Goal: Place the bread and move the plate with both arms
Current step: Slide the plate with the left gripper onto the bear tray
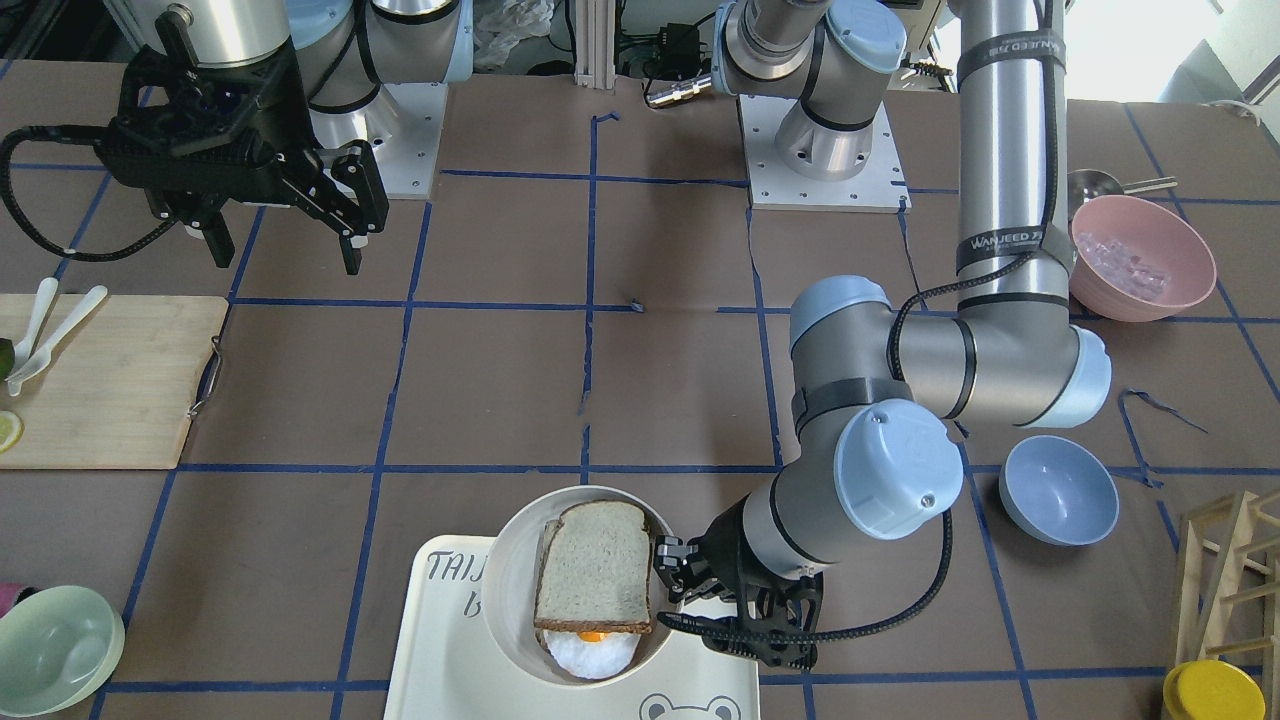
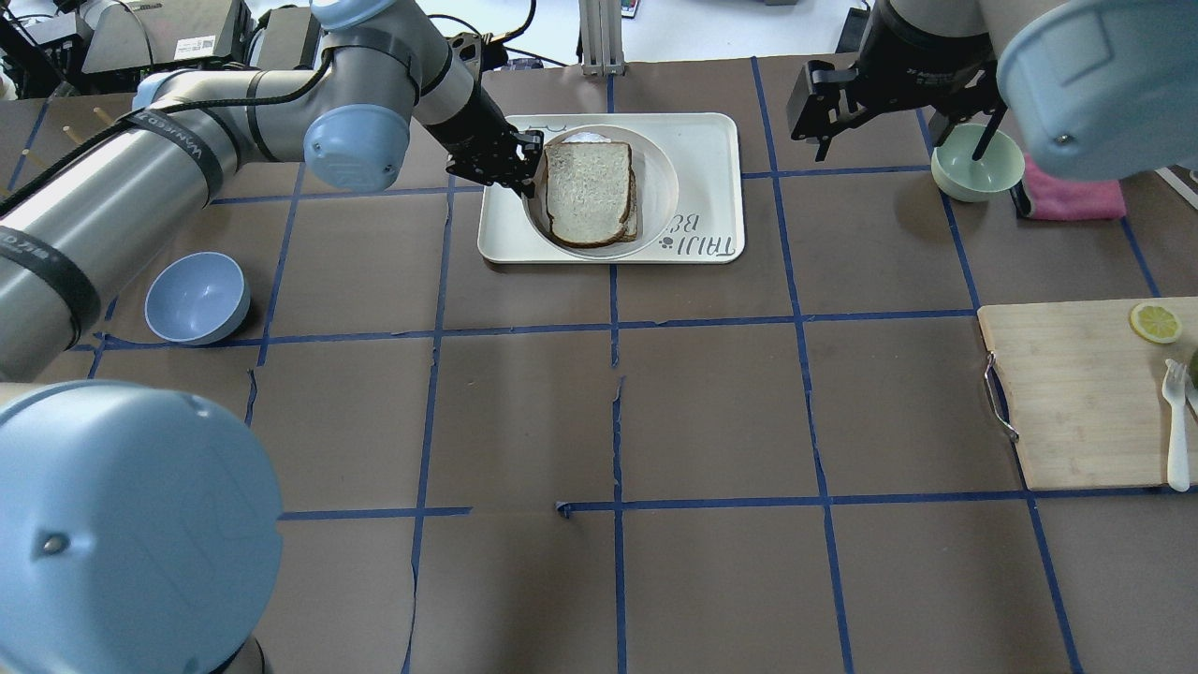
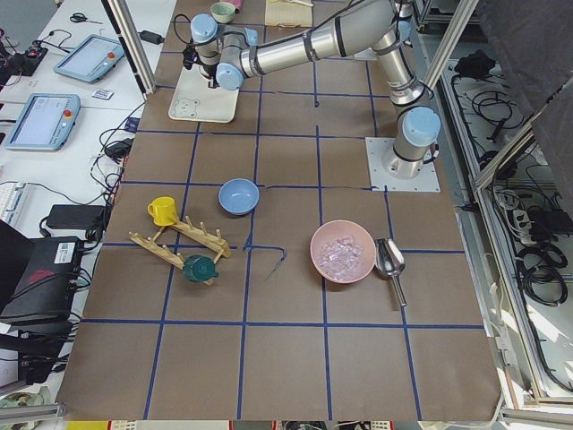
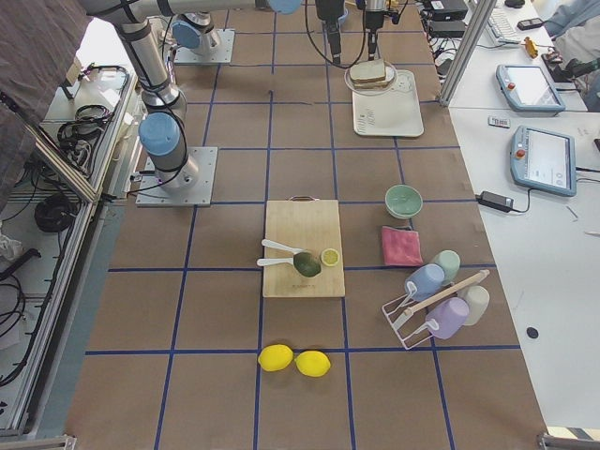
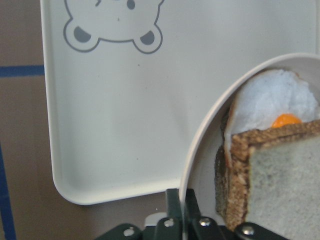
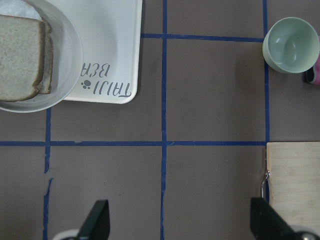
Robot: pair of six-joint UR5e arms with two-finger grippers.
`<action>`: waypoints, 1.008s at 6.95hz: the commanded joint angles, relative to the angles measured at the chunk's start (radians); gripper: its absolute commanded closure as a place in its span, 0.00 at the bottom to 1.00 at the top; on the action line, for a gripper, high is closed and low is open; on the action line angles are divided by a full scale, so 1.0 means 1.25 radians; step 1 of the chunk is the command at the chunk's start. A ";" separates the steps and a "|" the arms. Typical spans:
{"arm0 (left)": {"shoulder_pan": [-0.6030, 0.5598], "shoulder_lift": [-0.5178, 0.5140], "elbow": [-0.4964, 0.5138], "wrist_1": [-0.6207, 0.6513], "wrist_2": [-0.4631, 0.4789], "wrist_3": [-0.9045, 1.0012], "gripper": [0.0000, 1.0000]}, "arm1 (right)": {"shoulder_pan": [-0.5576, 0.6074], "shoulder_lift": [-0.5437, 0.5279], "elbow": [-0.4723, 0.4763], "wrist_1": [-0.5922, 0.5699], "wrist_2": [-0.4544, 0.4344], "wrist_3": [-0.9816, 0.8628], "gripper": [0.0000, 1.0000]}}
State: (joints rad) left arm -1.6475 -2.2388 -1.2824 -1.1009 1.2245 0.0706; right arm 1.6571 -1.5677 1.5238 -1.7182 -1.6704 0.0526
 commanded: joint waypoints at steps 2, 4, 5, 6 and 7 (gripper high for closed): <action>-0.001 -0.132 0.124 0.007 -0.011 0.039 1.00 | -0.004 -0.002 0.000 0.000 -0.001 -0.002 0.00; -0.006 -0.156 0.124 0.052 -0.028 0.048 1.00 | -0.004 -0.002 0.004 0.000 -0.011 -0.004 0.00; -0.006 -0.157 0.123 0.052 -0.076 0.045 0.83 | -0.004 -0.001 0.006 0.000 -0.031 -0.003 0.00; -0.006 -0.153 0.123 0.044 -0.082 0.039 0.02 | -0.005 -0.006 -0.002 -0.004 -0.031 0.001 0.00; -0.007 -0.148 0.123 0.041 -0.079 0.043 0.00 | -0.005 -0.004 -0.002 -0.029 -0.027 -0.003 0.00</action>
State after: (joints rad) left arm -1.6555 -2.4290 -1.1290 -1.0449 1.1315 0.1232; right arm 1.6511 -1.5728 1.5244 -1.7295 -1.7047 0.0510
